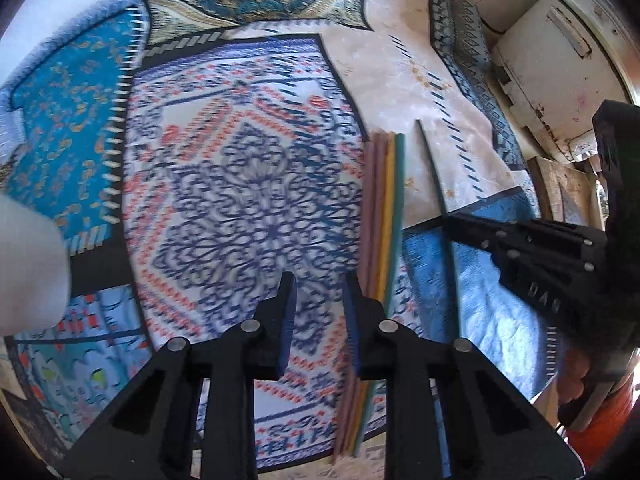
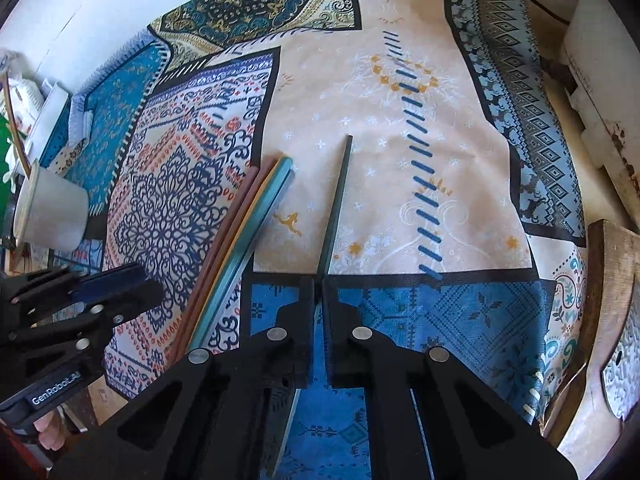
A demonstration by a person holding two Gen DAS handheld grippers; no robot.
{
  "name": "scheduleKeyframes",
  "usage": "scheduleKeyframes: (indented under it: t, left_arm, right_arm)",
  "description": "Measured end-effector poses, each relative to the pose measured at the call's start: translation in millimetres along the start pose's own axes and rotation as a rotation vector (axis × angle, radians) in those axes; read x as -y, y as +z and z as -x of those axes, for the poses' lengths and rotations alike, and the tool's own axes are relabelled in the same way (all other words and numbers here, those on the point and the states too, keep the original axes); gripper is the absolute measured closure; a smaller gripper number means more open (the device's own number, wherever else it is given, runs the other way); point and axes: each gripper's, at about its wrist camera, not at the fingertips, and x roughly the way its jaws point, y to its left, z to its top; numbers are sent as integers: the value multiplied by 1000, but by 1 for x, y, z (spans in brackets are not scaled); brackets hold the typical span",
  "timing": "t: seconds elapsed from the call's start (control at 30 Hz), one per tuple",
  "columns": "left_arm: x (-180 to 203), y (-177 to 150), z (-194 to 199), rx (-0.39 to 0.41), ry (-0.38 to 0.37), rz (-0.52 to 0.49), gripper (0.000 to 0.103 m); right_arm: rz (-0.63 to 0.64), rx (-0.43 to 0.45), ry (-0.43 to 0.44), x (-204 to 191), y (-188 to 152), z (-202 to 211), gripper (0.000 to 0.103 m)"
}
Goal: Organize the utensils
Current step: 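Grasp the dark green chopstick with the right tool, then grasp the brown chopstick with the left tool while the right tool lifts the green one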
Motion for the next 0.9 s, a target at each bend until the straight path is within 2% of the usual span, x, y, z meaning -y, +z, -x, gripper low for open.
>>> scheduleKeyframes:
  t: [0.2,0.33,0.4,0.57,0.63,0.73,0.8,0.9]
  left_arm:
    - [20,9,-15,-15,15,-50,90]
    - [25,17,-18,-1,40,-56,91]
    - [26,23,-21,-3,31,-51,92]
    - [37,38,-29,-5,70,-91,94]
    - [41,44,-31,-2,71,-105,94]
    - [42,56,-36,-1,46,-111,97]
    - [38,65,-38,-16,5,-91,98]
    - [28,75,-39,-39,-50,-57,98]
  right_arm:
    - [26,-34,8,3,-10,5,99]
    - [35,-53,22,5,-16,5,99]
    - [39,-50,22,5,-19,6,98]
    - [20,-36,28,5,-20,5,97]
    - [8,-20,33,3,-21,5,93]
    - [21,18,8,-12,-21,1,93]
    - [27,35,-10,-20,-20,0,95]
    - [-2,41,17,-20,-16,-3,96]
